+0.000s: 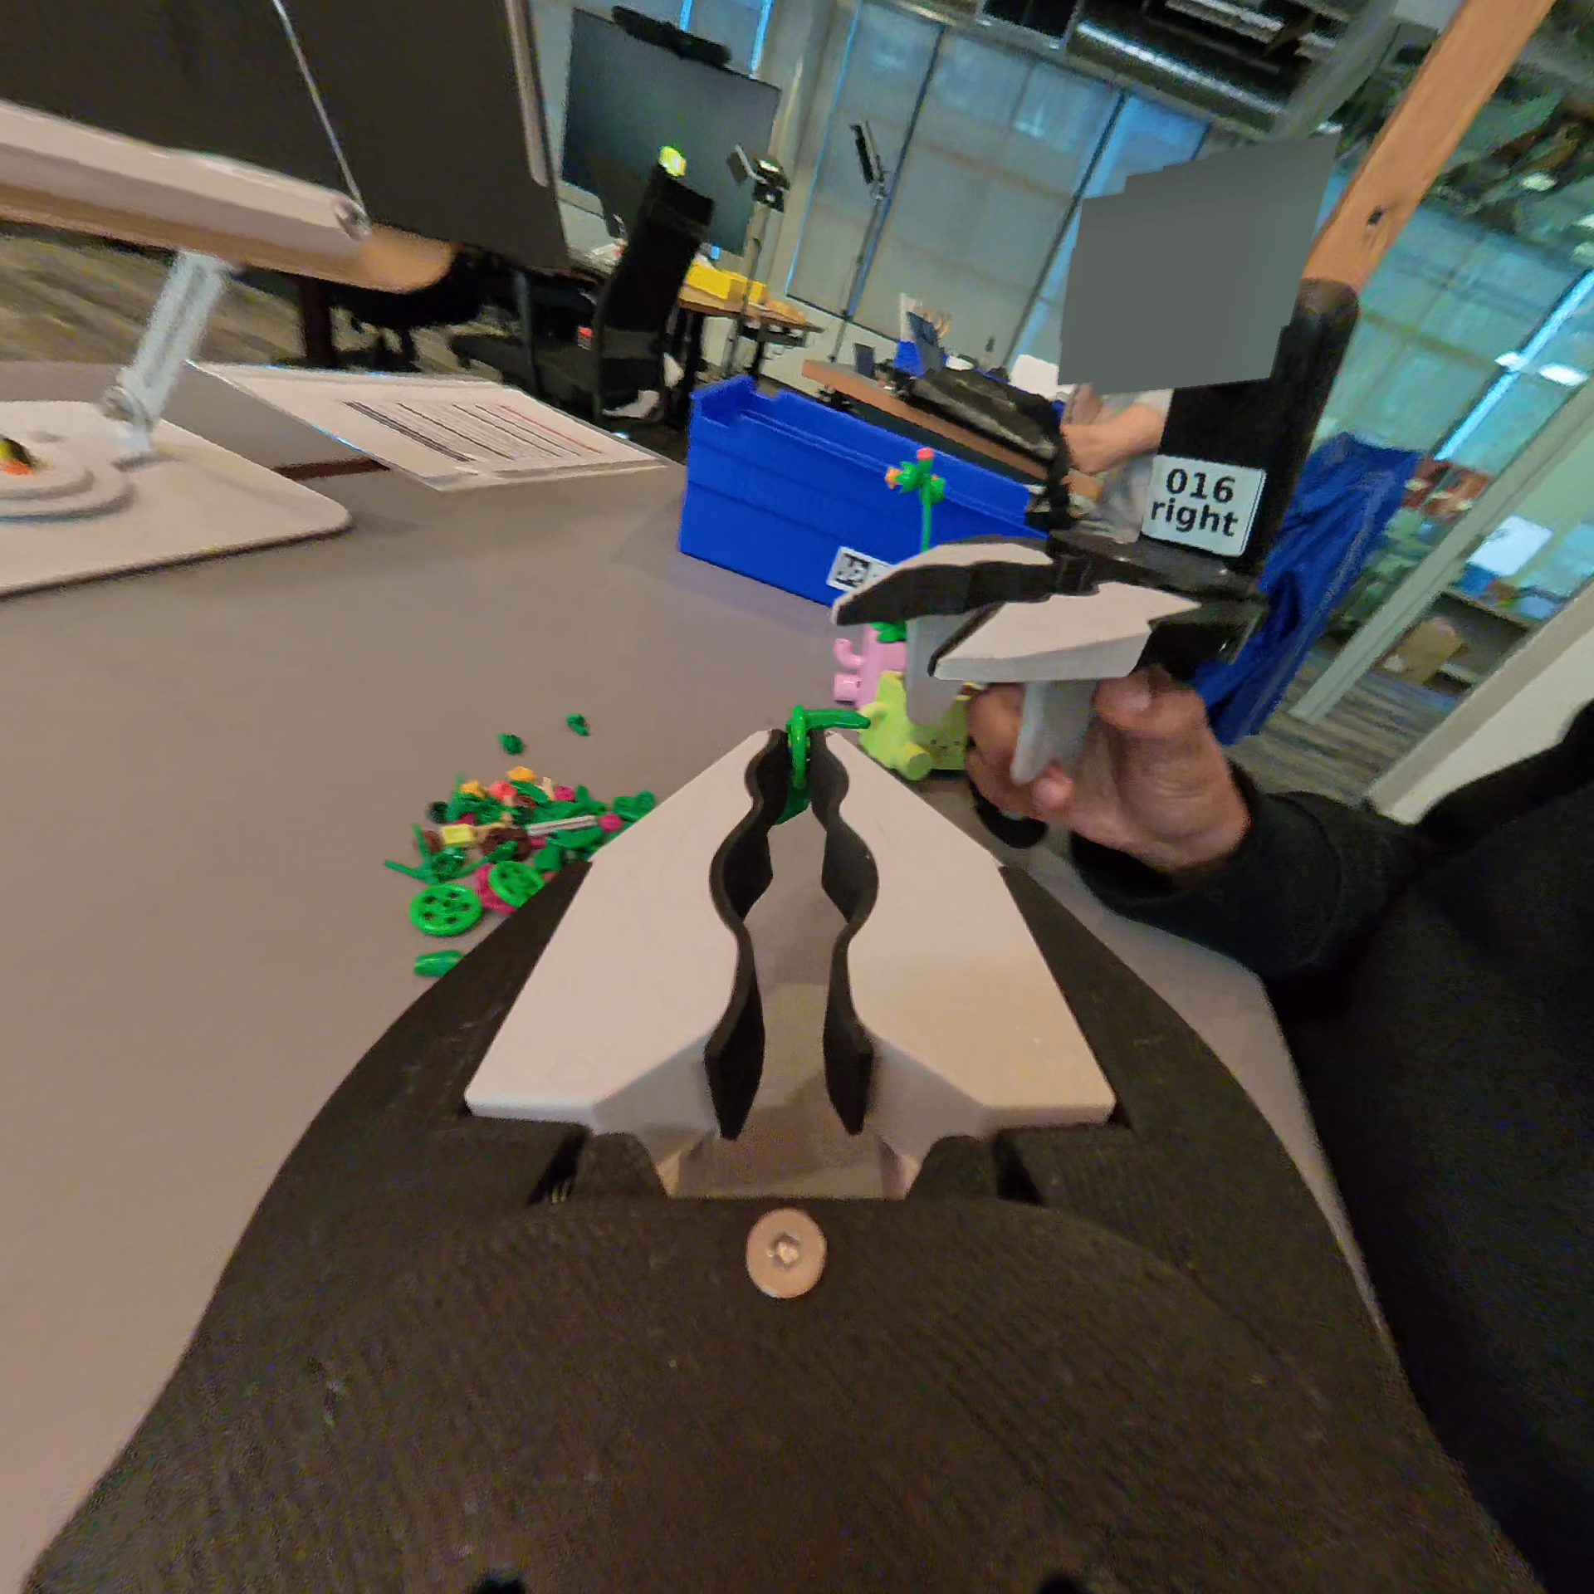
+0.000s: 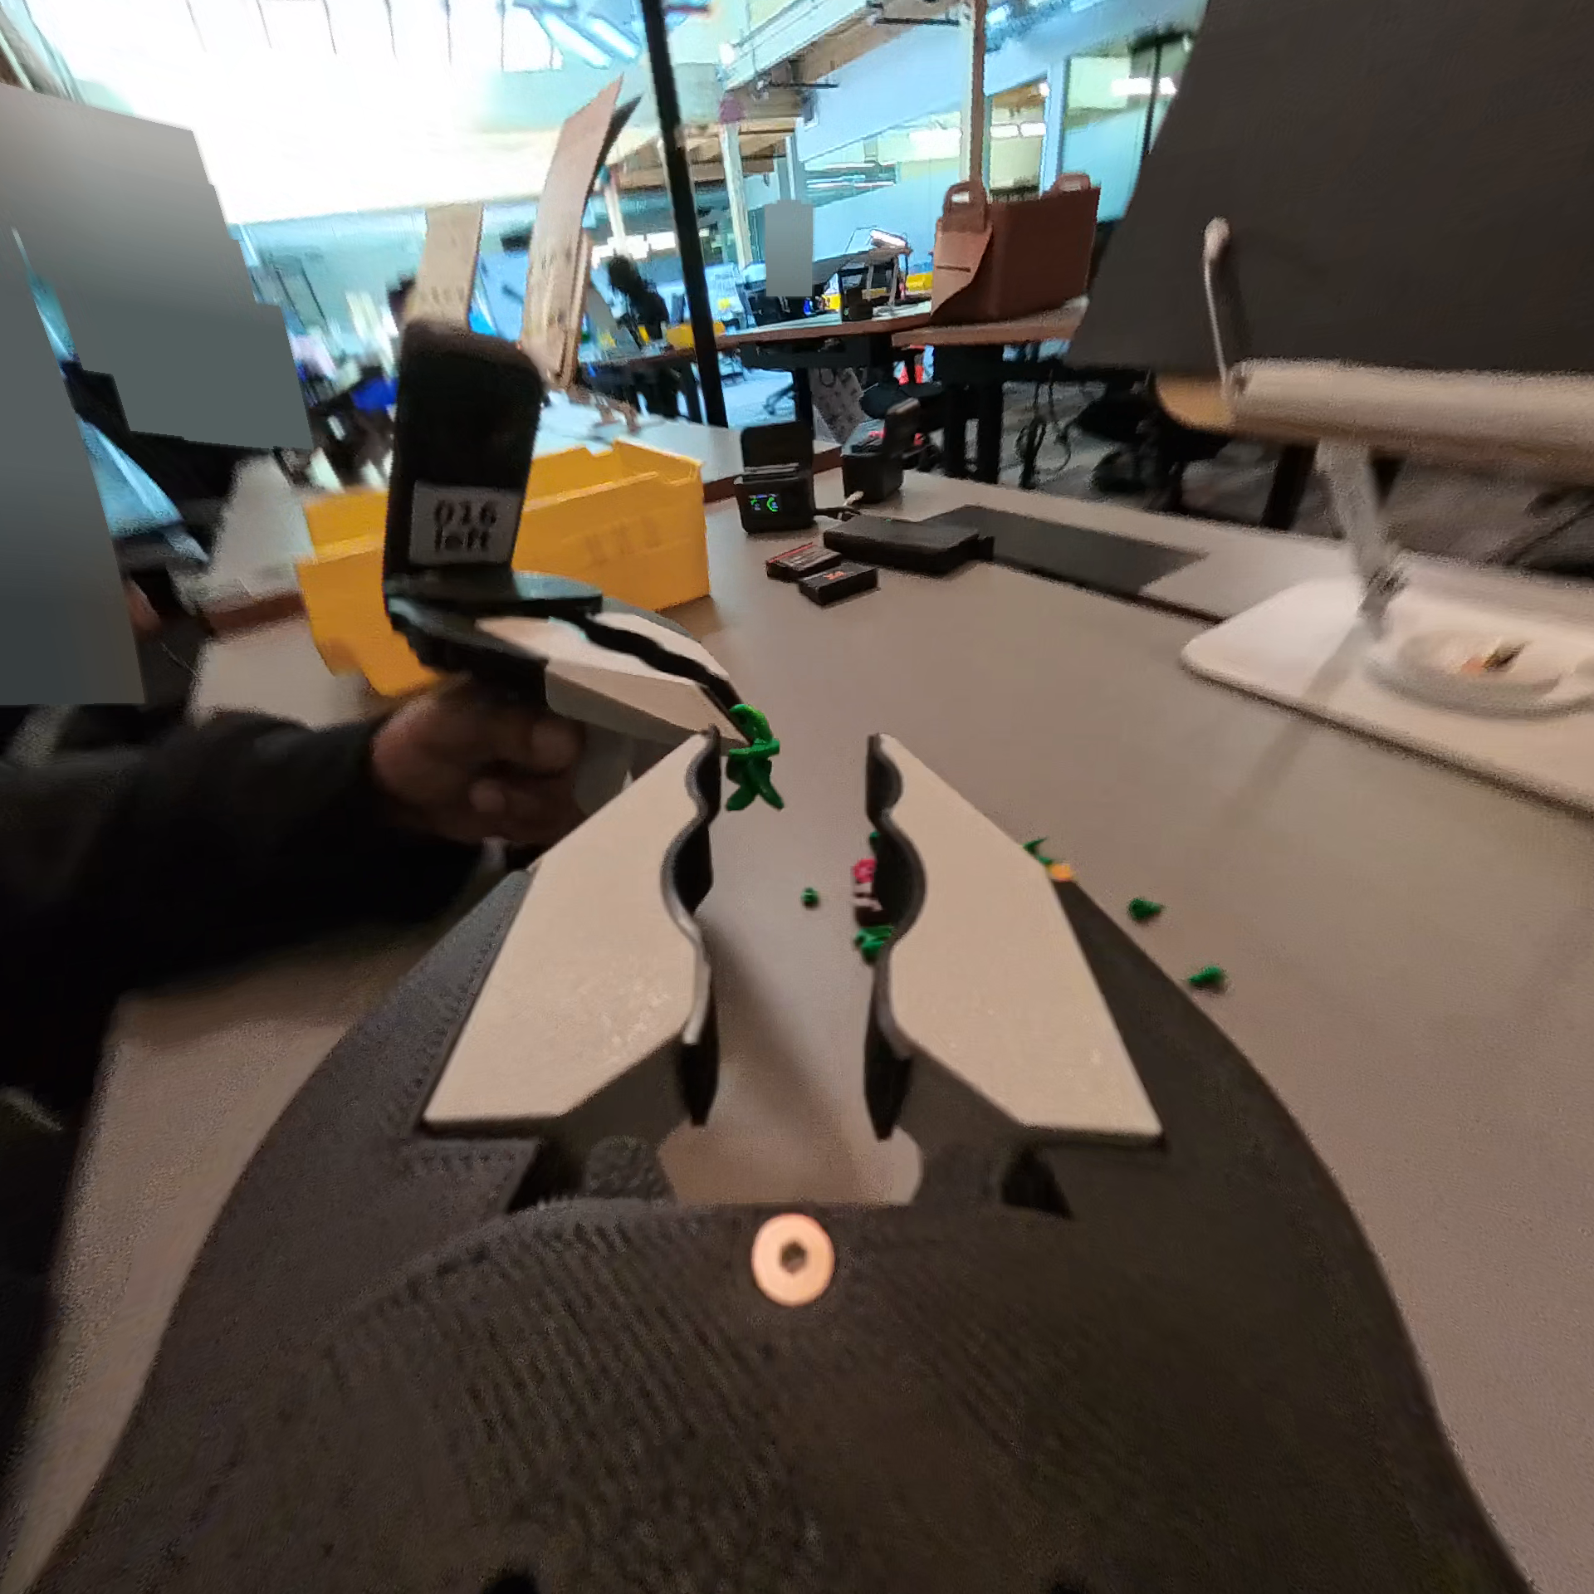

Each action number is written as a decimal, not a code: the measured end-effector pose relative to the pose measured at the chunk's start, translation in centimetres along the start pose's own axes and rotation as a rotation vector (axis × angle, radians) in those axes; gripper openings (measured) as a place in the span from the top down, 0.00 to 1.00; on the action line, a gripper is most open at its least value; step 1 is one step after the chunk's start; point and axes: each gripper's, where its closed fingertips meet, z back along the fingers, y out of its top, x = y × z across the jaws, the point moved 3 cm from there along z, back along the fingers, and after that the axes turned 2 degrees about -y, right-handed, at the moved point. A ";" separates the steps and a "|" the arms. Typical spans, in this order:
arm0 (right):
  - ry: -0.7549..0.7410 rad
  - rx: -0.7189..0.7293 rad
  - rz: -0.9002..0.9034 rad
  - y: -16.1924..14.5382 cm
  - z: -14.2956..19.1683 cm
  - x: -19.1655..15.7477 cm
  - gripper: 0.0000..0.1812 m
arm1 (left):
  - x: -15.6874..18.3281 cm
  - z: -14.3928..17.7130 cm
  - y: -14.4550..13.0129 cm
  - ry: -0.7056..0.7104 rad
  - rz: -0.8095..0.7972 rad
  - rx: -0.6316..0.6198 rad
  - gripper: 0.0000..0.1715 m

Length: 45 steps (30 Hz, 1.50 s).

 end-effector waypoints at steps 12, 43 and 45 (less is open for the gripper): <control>-0.111 -0.122 0.605 -2.1 -0.3 -1.8 0.86 | 1.0 -0.5 -1.5 -0.224 0.285 -0.089 1.00; 0.518 0.098 -0.132 1.8 2.4 -5.8 0.99 | 6.8 0.9 1.3 -0.684 0.323 0.114 0.99; 0.563 0.115 -0.168 2.0 2.6 -6.1 0.99 | 7.3 1.1 1.4 -0.730 0.334 0.129 0.99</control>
